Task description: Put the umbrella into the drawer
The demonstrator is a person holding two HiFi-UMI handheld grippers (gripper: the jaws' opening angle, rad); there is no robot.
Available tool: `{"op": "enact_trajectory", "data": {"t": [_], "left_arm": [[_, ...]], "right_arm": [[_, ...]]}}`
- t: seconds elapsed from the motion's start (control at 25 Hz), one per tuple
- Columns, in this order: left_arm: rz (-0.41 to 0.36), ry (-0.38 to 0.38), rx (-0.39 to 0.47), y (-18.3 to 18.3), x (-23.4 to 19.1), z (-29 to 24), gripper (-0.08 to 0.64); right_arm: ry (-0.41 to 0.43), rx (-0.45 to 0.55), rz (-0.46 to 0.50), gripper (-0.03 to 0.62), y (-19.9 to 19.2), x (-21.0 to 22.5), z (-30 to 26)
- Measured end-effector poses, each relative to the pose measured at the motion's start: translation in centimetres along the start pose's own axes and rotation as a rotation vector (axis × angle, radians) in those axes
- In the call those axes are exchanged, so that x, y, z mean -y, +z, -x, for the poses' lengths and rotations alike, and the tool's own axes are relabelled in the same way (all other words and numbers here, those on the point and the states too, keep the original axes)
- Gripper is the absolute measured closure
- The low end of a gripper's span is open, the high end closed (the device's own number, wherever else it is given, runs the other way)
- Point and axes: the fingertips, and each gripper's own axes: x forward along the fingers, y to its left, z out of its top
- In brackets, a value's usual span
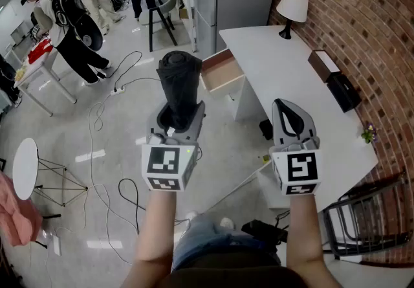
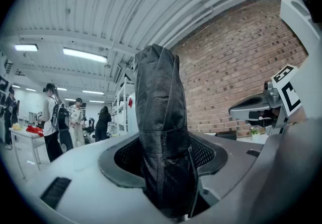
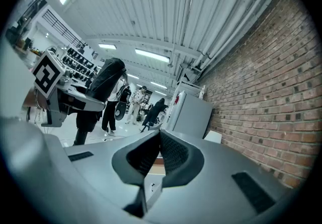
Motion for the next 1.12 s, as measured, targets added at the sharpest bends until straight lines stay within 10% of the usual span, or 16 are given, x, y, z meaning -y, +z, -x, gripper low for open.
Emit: {"op": "enact_trajectory", "data": {"t": [0.64, 1.12], "left_arm": [[-0.033, 0.055, 0.013, 1.3, 3.2, 1.1, 0.316], [-0.018, 0.041, -0.001, -0.9, -1.8, -7.7, 0.316]], "right_arm": [[-0.025, 0.025, -0.033, 0.594, -1.5, 4.0, 4.1], [-0.053, -0.029, -0.033, 0.593, -4.0, 6.1, -4.4]]}}
